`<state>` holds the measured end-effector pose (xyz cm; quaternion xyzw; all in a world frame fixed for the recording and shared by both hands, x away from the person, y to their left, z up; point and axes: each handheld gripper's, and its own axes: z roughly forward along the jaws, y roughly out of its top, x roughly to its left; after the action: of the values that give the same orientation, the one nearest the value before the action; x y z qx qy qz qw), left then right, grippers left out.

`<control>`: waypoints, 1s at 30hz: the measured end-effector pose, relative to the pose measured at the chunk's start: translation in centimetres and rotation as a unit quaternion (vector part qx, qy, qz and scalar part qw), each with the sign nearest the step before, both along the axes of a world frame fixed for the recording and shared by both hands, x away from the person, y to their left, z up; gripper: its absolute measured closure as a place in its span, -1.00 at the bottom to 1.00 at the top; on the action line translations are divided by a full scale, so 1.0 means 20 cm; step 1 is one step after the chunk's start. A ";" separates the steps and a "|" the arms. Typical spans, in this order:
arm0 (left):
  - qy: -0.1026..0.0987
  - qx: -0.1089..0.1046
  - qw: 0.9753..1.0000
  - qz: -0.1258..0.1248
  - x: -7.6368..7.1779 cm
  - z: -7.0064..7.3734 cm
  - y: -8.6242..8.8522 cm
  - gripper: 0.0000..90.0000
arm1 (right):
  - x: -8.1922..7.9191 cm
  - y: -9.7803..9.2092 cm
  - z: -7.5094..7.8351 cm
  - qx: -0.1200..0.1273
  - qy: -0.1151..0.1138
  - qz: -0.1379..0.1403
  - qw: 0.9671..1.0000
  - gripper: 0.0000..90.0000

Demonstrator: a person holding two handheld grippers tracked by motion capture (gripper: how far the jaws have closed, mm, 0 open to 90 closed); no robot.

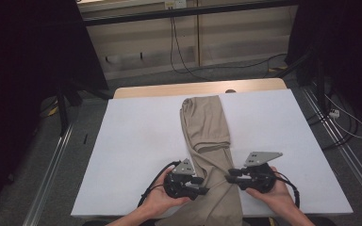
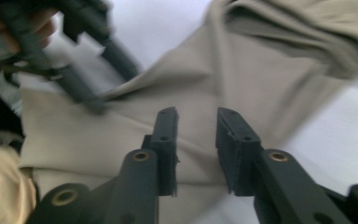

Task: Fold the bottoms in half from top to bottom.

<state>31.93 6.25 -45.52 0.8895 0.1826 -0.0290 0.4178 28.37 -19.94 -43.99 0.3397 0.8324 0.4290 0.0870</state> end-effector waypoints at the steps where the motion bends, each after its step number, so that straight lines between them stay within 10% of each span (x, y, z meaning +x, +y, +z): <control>1: -0.002 0.010 1.000 0.007 0.01 0.00 0.00 0.55 | 0.00 0.02 -0.01 -0.005 0.000 0.008 1.000 0.44; 4: 0.029 -0.005 0.999 0.011 0.05 -0.01 0.03 0.97 | 0.01 0.10 -0.04 -0.016 0.010 0.034 0.999 0.36; 8: 0.041 -0.002 0.999 0.024 0.04 0.01 0.06 0.99 | -0.02 0.11 -0.07 -0.034 0.021 0.056 0.998 0.95; 16: 0.083 0.002 0.996 0.043 0.00 -0.01 0.15 0.96 | -0.17 0.00 -0.06 -0.034 0.027 0.063 0.997 1.00; 23: 0.064 0.003 0.997 0.043 -0.06 0.02 0.18 0.59 | -0.23 -0.02 -0.05 -0.031 0.036 0.069 0.996 1.00; 30: 0.006 -0.021 0.996 0.083 -0.02 0.09 0.16 0.37 | -0.12 -0.07 -0.01 0.009 0.013 -0.006 1.000 0.63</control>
<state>31.47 9.53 -43.76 0.8623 0.2571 -0.0032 0.4364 26.04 -21.27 -44.26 0.3511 0.8274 0.4319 0.0753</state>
